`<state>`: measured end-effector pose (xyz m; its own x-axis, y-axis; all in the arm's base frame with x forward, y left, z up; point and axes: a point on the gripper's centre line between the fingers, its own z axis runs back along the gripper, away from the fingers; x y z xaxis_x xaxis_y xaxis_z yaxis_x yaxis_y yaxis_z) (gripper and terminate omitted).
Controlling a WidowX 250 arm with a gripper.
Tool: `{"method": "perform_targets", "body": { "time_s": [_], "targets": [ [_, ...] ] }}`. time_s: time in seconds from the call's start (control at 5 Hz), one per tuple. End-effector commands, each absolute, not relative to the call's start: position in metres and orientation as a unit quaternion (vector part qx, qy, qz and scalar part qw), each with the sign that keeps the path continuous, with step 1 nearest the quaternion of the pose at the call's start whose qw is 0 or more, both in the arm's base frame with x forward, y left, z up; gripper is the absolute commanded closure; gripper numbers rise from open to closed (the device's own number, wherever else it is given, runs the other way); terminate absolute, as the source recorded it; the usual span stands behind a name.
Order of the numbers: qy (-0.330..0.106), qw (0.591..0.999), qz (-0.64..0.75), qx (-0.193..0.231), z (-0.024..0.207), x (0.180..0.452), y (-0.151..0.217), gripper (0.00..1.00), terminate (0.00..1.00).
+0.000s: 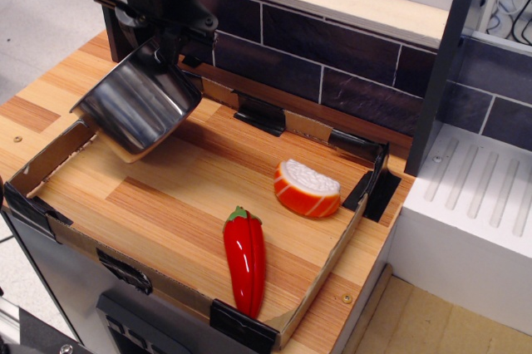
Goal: Upright metal pot
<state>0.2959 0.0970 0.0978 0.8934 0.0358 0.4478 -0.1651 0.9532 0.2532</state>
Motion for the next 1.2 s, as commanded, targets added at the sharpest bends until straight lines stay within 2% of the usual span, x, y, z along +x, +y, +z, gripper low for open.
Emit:
{"method": "perform_targets", "body": {
  "time_s": [0.0,0.2,0.4,0.8,1.0],
  "targets": [
    [-0.215,0.959,-0.020,0.185,0.090,0.296,0.077,1.00,0.00],
    [-0.203,0.963,-0.009,0.175,0.079,0.292,0.069,0.00,0.00],
    [-0.153,0.979,0.043,0.126,0.080,0.290,0.062,0.00,0.00],
    [-0.200,0.961,0.094,0.169,0.079,0.280,0.057,0.00,0.00],
    [-0.187,0.965,0.119,0.138,0.089,0.278,0.061,0.00,0.00]
  ]
}}
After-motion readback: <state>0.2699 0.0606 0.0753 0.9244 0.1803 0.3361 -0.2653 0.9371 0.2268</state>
